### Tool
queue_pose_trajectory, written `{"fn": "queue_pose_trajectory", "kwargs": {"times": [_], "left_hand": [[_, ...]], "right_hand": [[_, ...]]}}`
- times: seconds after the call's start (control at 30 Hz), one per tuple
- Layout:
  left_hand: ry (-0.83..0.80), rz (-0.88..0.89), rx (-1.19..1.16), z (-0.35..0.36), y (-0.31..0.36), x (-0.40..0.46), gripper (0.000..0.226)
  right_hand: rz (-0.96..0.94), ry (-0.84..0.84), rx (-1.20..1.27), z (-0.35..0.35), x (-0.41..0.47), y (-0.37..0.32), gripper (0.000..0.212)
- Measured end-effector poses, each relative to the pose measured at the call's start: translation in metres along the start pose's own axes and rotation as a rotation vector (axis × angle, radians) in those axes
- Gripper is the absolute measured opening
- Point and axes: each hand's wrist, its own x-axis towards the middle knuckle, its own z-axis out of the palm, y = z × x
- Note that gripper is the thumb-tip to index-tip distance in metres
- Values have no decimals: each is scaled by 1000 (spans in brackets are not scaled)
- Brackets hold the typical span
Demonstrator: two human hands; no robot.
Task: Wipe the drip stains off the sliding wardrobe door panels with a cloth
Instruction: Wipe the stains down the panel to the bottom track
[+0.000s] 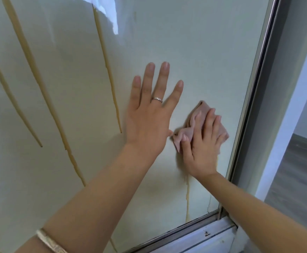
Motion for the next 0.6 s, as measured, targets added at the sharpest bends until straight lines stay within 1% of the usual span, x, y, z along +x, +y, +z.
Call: {"fn": "queue_pose_trajectory", "kwargs": {"times": [0.1, 0.17, 0.23, 0.3, 0.37, 0.5, 0.6], "left_hand": [[29, 11, -12, 0, 1, -2, 101], [36, 15, 7, 4, 2, -1, 101], [35, 0, 33, 4, 3, -1, 107], [66, -10, 45, 5, 4, -1, 113], [80, -9, 22, 5, 6, -1, 117], [156, -12, 74, 10, 5, -1, 123], [234, -2, 51, 15, 5, -4, 119]], "right_hand": [[4, 71, 4, -5, 31, -9, 61], [17, 91, -13, 6, 17, -5, 63], [55, 61, -28, 14, -14, 7, 65], [55, 28, -44, 16, -32, 16, 66], [59, 28, -11, 11, -23, 17, 66], [43, 131, 32, 12, 7, 16, 65], [0, 127, -10, 26, -24, 42, 62]]}}
